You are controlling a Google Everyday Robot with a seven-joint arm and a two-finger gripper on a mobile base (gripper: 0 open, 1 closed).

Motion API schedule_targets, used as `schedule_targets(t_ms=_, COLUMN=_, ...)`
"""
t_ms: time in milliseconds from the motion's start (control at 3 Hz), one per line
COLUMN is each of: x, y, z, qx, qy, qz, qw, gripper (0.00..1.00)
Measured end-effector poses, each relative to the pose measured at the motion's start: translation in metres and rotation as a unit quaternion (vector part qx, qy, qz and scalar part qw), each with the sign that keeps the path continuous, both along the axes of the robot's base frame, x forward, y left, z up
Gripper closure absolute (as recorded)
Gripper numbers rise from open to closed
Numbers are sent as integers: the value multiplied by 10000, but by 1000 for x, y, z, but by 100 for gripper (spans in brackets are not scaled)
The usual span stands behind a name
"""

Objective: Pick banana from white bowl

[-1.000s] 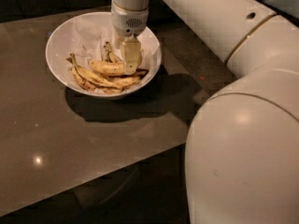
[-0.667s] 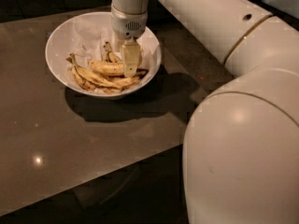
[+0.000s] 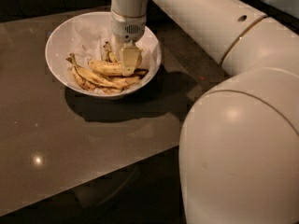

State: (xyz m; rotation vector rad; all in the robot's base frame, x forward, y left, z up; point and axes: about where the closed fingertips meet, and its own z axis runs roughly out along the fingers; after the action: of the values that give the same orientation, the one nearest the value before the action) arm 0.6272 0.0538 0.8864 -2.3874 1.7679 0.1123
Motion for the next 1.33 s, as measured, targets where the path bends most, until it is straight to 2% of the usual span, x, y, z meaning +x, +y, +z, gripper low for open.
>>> schedule_targets(t_ms=667, x=0, y=0, z=0, qx=1, qy=-1, qz=0, qw=10000, gripper=98)
schedule_targets(t_ms=1000, x=2, y=3, z=7, qx=120, qy=-163, qz=-60, qw=9998, gripper=100)
schedule_targets(t_ms=1333, x=-8, y=-3, z=36, qx=409, qy=-414, qz=-210, qw=9981, gripper=100)
